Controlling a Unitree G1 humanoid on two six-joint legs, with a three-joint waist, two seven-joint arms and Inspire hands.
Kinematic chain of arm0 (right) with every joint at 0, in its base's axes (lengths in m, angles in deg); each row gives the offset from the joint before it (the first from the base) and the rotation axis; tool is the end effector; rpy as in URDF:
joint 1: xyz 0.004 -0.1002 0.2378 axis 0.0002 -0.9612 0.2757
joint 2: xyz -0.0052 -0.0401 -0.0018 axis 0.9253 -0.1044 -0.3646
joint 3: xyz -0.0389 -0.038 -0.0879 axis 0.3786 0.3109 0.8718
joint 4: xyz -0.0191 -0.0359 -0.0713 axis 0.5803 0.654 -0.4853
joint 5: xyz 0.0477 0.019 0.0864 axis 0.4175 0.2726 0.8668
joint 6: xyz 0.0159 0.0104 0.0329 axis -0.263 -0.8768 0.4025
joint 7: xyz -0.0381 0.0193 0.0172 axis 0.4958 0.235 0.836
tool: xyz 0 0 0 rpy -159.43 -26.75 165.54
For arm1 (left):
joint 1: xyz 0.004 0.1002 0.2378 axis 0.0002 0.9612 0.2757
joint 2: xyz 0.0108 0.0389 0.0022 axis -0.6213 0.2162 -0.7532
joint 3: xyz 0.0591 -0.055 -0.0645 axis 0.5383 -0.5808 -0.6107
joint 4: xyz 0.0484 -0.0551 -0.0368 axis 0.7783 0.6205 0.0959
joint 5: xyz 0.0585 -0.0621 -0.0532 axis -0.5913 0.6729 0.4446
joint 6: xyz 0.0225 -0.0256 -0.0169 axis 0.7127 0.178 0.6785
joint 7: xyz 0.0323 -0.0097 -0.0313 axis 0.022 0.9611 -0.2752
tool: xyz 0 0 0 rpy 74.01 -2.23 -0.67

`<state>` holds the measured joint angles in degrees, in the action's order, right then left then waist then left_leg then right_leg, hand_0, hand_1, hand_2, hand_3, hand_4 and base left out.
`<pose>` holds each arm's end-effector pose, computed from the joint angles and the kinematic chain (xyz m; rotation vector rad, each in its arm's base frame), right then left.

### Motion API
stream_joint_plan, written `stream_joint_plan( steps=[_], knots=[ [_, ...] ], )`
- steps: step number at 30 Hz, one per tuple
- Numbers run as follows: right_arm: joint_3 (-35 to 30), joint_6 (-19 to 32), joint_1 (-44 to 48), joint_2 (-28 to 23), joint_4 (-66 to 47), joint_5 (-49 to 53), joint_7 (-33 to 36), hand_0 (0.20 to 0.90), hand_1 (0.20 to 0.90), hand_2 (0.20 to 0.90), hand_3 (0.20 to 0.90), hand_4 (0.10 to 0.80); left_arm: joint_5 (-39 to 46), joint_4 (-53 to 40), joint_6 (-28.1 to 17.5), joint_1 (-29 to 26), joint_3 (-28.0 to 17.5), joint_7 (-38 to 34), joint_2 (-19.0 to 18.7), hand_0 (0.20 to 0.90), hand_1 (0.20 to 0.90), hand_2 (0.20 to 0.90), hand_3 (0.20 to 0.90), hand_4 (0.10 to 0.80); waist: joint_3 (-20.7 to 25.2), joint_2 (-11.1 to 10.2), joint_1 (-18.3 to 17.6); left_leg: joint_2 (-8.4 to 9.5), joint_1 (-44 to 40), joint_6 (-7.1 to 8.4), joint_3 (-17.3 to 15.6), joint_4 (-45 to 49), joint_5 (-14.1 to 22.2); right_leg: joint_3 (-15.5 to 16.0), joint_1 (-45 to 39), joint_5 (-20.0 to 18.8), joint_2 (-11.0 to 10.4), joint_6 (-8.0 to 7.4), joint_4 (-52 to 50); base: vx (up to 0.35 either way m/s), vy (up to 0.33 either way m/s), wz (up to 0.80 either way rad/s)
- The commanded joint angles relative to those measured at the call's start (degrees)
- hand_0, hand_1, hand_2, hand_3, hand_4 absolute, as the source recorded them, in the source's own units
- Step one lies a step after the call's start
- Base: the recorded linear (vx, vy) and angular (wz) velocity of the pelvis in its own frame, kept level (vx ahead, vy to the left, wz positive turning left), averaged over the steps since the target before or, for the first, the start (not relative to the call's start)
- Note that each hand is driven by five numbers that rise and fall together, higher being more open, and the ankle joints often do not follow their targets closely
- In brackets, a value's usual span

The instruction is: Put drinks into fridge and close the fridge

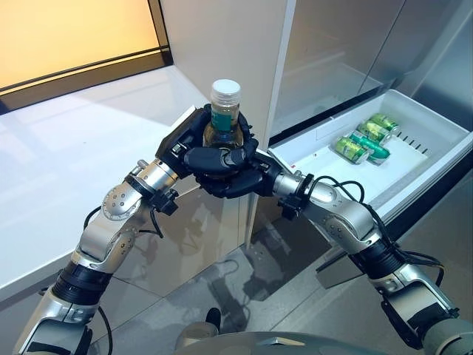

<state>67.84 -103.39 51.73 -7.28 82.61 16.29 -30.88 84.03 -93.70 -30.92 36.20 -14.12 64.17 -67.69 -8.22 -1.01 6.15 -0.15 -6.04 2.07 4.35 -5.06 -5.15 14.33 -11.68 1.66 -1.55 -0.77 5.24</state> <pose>0.2619 -0.1126 0.1309 0.0068 0.0475 0.9595 0.2325 0.1898 0.1564 -0.0044 -0.3497 -0.6846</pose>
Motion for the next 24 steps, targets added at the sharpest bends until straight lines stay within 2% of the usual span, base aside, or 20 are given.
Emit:
stream_joint_plan(
  steps=[1, 9, 10, 11, 12, 24],
  knots=[
    [-0.90, 5.44, 8.55, 5.86, -1.85, 5.78, 0.02, 0.300, 0.300, 0.300, 0.200, 0.100, 5.09, -6.08, -7.81, -10.87, -1.12, 0.56, 1.53, 0.300, 0.300, 0.300, 0.200, 0.100, 6.70, -0.68, -0.01, 4.14, -2.17, -3.50, 0.23, 0.06, 5.49, -4.37, 2.73, -3.16, -1.20, -2.40, -0.91, 0.000, 0.000, 0.00],
    [-1.49, 5.86, 8.96, 5.35, -1.77, 6.03, 0.46, 0.300, 0.300, 0.300, 0.200, 0.100, 5.04, -5.90, -7.94, -10.31, -1.84, 0.50, 1.13, 0.300, 0.300, 0.300, 0.200, 0.100, 6.89, -0.70, 0.05, 4.15, -2.07, -3.52, 0.19, 0.06, 5.45, -4.41, 2.81, -3.19, -1.17, -2.36, -0.89, 0.000, 0.000, 0.00],
    [-1.52, 5.97, 8.99, 5.16, -1.86, 6.20, 0.63, 0.300, 0.300, 0.300, 0.200, 0.100, 5.11, -5.87, -7.96, -10.29, -1.96, 0.49, 0.93, 0.472, 0.472, 0.472, 0.400, 0.300, 6.88, -0.71, 0.06, 4.14, -2.09, -3.53, 0.19, 0.06, 5.42, -4.40, 2.80, -3.21, -1.17, -2.36, -0.90, 0.000, 0.000, 0.00],
    [-1.60, 6.06, 9.02, 5.01, -1.95, 6.35, 0.76, 0.300, 0.300, 0.300, 0.200, 0.100, 4.93, -5.79, -8.04, -10.21, -2.12, 0.60, 0.77, 0.804, 0.804, 0.804, 0.787, 0.687, 6.87, -0.69, 0.07, 4.11, -2.12, -3.51, 0.18, 0.06, 5.41, -4.37, 2.78, -3.21, -1.17, -2.35, -0.91, 0.000, 0.000, 0.00],
    [-1.71, 6.25, 9.01, 4.75, -2.19, 6.19, 0.83, 0.300, 0.300, 0.300, 0.200, 0.100, 4.57, -5.87, -8.10, -10.19, -2.22, 0.51, 0.50, 0.900, 0.900, 0.900, 0.900, 0.800, 6.88, -0.67, 0.05, 4.13, -2.09, -3.52, 0.21, 0.06, 5.40, -4.38, 2.79, -3.19, -1.14, -2.33, -0.91, 0.000, 0.000, 0.00],
    [-4.30, 8.38, 9.91, 2.65, -3.46, 5.97, 1.29, 0.300, 0.300, 0.300, 0.200, 0.100, 3.57, -4.98, -9.39, -9.65, -5.06, -1.01, -1.29, 0.900, 0.900, 0.900, 0.900, 0.800, 7.10, -0.72, 0.08, 4.12, -1.93, -3.45, 0.39, 0.06, 5.39, -4.42, 2.88, -3.23, -1.06, -2.32, -0.82, 0.000, 0.000, 0.00]
  ],
)
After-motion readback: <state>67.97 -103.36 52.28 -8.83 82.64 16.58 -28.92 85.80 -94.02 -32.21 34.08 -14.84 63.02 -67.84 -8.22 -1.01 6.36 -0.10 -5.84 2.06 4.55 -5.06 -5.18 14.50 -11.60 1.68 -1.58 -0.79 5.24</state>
